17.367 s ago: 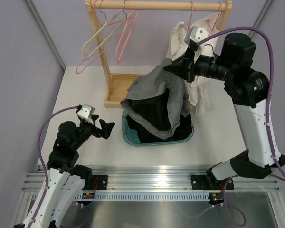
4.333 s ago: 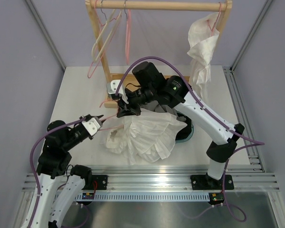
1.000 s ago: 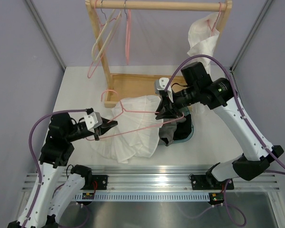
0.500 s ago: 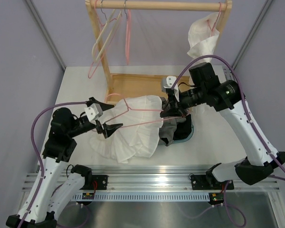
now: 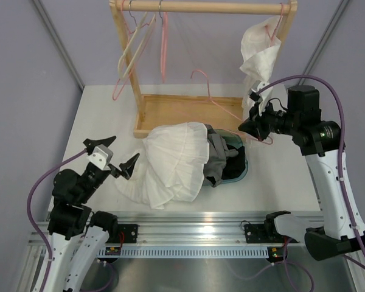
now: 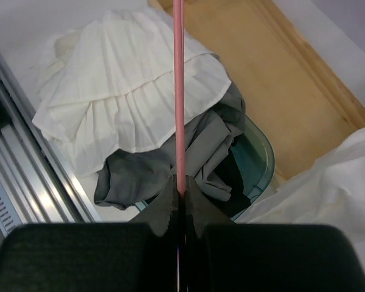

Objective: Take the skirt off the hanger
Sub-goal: Place the hanger at the clothesline.

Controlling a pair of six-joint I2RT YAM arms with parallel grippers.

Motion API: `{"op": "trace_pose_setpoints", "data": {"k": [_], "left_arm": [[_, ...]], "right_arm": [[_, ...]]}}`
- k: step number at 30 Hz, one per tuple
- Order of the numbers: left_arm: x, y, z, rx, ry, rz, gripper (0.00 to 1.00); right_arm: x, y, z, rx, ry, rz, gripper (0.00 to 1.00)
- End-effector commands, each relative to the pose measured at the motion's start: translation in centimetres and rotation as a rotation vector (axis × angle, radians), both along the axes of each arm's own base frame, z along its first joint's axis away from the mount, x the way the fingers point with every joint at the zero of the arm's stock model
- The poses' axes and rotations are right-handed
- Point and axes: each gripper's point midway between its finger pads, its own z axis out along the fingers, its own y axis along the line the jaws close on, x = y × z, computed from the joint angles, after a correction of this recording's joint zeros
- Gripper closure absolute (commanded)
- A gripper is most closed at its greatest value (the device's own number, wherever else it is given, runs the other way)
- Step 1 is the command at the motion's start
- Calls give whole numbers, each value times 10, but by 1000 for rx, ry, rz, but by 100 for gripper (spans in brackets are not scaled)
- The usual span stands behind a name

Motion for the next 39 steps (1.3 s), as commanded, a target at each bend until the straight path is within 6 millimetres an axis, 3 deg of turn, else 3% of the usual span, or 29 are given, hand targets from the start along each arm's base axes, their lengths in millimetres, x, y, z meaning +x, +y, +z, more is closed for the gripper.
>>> {"op": "trace_pose_setpoints", "data": {"k": [1, 3, 6, 13, 15, 20, 22, 23, 24, 30, 39], "left_arm": [[7, 10, -25, -22, 62, 75, 1], [10, 15, -37, -18, 87, 106, 1], [13, 18, -50, -11, 118, 128, 1], [20, 24, -71, -36, 175, 184, 1], [21, 24, -73, -39, 180, 186, 1], [21, 25, -77, -34, 192, 193, 1], [21, 24, -78, -32, 195, 188, 1], [21, 24, -78, -34, 196, 188, 1], [22, 24, -79, -31, 199, 187, 1], [22, 25, -81, -32, 212, 193, 1], [23, 23, -81, -32, 211, 187, 1]], "right_arm": [[49, -1, 50, 115, -103, -181, 100], [65, 0, 79, 173, -140, -236, 100], [91, 4, 103, 217, -211, -309, 100], [124, 44, 133, 281, -323, -439, 100], [134, 43, 150, 325, -375, -515, 100], [150, 55, 168, 394, -422, -571, 100], [165, 60, 160, 392, -400, -614, 100], [169, 58, 166, 406, -402, -637, 100], [179, 63, 156, 397, -380, -656, 100], [200, 89, 143, 428, -338, -662, 100], [192, 137, 110, 383, -284, -576, 100]]}}
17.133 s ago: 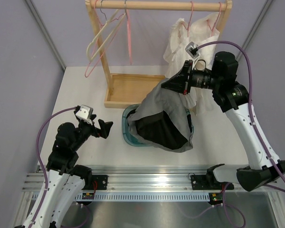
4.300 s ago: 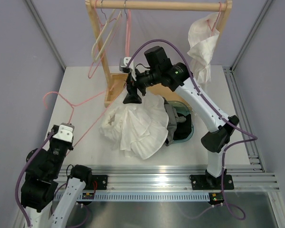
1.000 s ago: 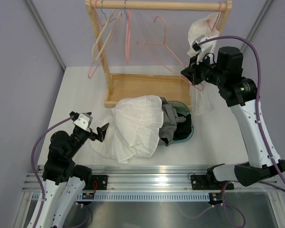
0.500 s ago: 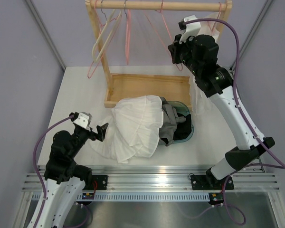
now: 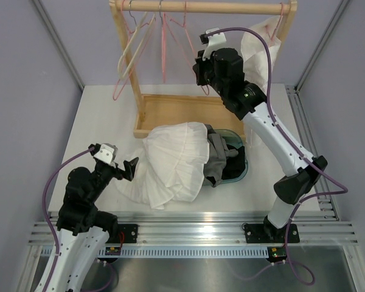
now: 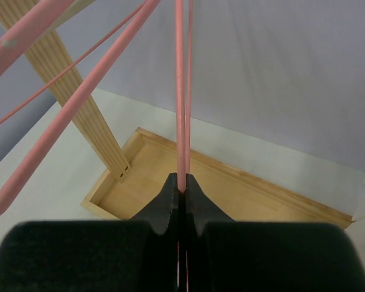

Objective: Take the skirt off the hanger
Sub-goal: Place the hanger at the clothesline, then pick up the skirt from the center of the board.

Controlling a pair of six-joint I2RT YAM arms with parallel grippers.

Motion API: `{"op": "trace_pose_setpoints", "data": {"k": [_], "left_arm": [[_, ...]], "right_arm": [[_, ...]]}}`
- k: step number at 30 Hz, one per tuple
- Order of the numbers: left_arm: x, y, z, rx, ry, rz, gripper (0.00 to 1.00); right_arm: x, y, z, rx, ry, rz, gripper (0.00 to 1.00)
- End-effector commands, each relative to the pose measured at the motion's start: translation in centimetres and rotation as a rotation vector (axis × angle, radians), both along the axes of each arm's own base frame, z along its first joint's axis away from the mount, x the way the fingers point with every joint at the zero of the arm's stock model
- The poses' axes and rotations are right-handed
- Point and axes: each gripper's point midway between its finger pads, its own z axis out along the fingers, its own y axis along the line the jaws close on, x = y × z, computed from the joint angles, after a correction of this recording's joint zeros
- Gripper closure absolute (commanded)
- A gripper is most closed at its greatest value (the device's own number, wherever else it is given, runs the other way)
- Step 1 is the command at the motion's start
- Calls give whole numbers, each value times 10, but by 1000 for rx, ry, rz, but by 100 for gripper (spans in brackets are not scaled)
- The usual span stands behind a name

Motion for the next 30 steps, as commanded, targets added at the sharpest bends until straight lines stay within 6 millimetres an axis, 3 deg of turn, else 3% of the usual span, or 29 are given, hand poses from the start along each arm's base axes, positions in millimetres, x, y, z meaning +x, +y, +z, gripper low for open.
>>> {"op": "trace_pose_setpoints", "data": {"k": [1, 6, 10, 17, 18, 24, 25, 28, 30], "left_arm": [[4, -1, 4, -17, -17, 8, 1], [4, -2, 5, -20, -22, 2, 1], [5, -4, 6, -31, -26, -5, 1], [8, -21, -1, -88, 27, -76, 1], [9, -23, 1, -90, 33, -83, 1], [13, -38, -8, -221, 211, -94, 1], [14, -39, -9, -246, 240, -87, 1], [21, -37, -25, -363, 380, 13, 1], [30, -29, -42, -472, 483, 155, 1]], "right_arm": [[-3, 7, 23, 60, -70, -13, 100], [-10, 17, 17, 55, -57, 13, 100], [-19, 17, 7, 41, -38, 35, 93], [-49, -1, 31, -1, -132, 86, 75], [-58, -7, 41, 5, -155, 95, 69], [-93, -26, 59, -68, -235, 165, 42], [-98, -28, 57, -125, -256, 192, 31], [-119, -43, 50, -218, -274, 248, 14], [-135, -59, 46, -252, -268, 288, 8]]}}
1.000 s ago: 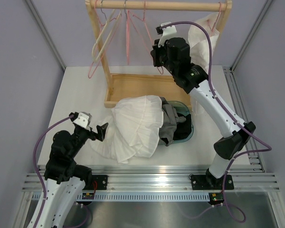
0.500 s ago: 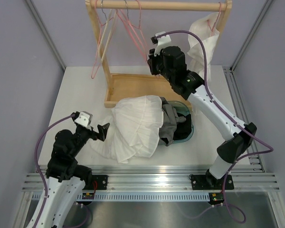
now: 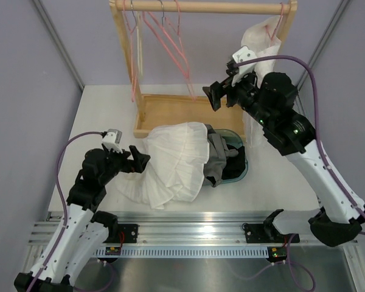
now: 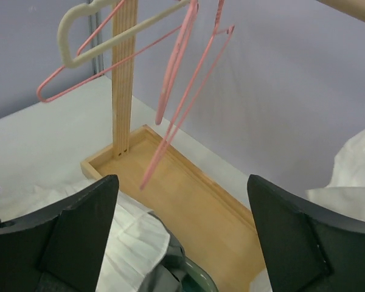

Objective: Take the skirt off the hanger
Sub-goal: Pick up the skirt from the center of the board.

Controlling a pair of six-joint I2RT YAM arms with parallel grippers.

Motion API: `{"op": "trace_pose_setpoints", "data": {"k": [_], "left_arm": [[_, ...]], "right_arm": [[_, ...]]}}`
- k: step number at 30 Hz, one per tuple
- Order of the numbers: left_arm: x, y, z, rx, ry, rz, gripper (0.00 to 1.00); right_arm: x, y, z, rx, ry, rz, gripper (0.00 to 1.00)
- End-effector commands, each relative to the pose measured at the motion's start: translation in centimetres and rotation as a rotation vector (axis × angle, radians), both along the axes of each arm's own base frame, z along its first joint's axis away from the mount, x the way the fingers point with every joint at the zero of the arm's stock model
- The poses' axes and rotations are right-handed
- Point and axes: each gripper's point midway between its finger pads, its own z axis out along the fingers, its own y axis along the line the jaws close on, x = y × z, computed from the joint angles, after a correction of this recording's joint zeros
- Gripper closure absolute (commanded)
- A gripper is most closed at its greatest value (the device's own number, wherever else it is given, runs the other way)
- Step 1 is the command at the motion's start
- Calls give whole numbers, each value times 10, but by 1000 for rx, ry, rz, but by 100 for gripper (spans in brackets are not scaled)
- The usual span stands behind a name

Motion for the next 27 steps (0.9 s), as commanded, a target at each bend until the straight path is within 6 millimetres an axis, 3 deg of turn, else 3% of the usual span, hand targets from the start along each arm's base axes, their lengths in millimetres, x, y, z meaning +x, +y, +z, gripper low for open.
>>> {"op": "trace_pose_setpoints", "data": {"k": [1, 5, 6, 8, 9, 14, 18, 20, 24, 26, 27], "left_arm": [[12, 5, 2, -196, 141, 197, 1], [26, -6, -17, -402, 259, 291, 1], [31, -7, -27, -417, 306, 317, 1], [39, -9, -28, -428, 321, 332, 1], [44, -12, -35, -424, 352, 335, 1], [58, -29, -41, -436, 393, 268, 3], [63, -37, -38, -449, 378, 224, 24], [65, -39, -26, -460, 334, 201, 52], [62, -37, -8, -449, 276, 174, 91], [61, -37, 2, -442, 248, 153, 100], [59, -37, 12, -449, 222, 139, 100]], "right_arm": [[-29, -12, -20, -155, -24, 139, 5], [-52, -40, -43, -196, 8, 172, 1], [-51, -47, -59, -199, 44, 168, 1], [-63, -58, -64, -194, 45, 169, 1], [-63, -62, -80, -199, 79, 167, 1], [-85, -77, -104, -178, 114, 174, 0], [-96, -78, -138, -157, 190, 214, 1], [-98, -83, -148, -142, 206, 201, 1], [-104, -88, -158, -112, 221, 206, 1], [-106, -90, -160, -101, 218, 205, 1], [-105, -93, -166, -95, 232, 199, 0]]}}
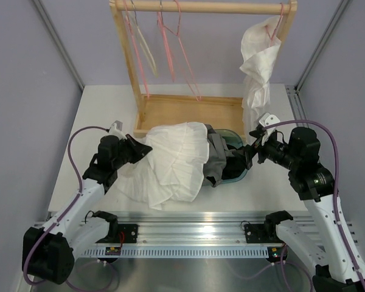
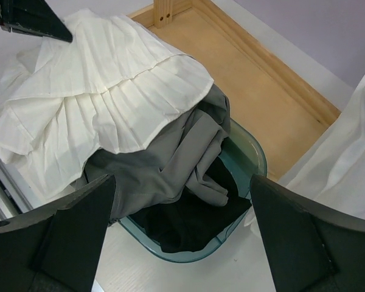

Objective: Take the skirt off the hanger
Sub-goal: Pick up the skirt from the center of the board.

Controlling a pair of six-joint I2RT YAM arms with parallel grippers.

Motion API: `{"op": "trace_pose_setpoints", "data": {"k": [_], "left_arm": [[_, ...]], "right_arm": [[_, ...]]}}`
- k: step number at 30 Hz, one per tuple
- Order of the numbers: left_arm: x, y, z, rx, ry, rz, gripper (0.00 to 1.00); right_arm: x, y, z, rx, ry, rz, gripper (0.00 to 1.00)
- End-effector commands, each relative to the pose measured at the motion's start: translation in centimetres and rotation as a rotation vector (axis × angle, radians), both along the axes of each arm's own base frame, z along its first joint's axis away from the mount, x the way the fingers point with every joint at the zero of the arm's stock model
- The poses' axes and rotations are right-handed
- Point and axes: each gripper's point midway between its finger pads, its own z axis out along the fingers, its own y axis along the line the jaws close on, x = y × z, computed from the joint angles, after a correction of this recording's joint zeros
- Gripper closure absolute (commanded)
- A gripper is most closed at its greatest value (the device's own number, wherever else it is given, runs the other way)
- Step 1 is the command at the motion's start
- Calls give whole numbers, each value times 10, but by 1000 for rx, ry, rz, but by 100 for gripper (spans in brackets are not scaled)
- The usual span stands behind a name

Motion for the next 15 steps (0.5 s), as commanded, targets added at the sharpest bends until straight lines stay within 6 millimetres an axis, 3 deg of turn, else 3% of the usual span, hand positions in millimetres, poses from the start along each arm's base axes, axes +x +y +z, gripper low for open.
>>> {"op": "trace_pose_setpoints", "data": {"k": [1, 4, 8, 9, 12, 13, 15], "left_arm": [[7, -5, 64, -39, -200, -50, 100], [0, -6, 97, -66, -274, -71, 100], [-13, -14, 172, -179, -406, -112, 100], [-19, -16, 211, -218, -490, -129, 100], [-34, -22, 273, -290, -597, -159, 100], [-47, -24, 313, -320, -668, -174, 100], [-52, -27, 346, -354, -714, -186, 100]], "right_arm": [[-7, 1, 5, 57, -19, 25, 1], [-5, -6, -2, 78, -15, 0, 1], [-4, -13, -15, 108, 3, -16, 1], [-4, -13, -20, 116, 18, -8, 0], [0, -20, -25, 110, 29, -38, 1], [0, -21, -25, 111, 31, -41, 1], [1, -23, -26, 113, 35, -48, 1]]}}
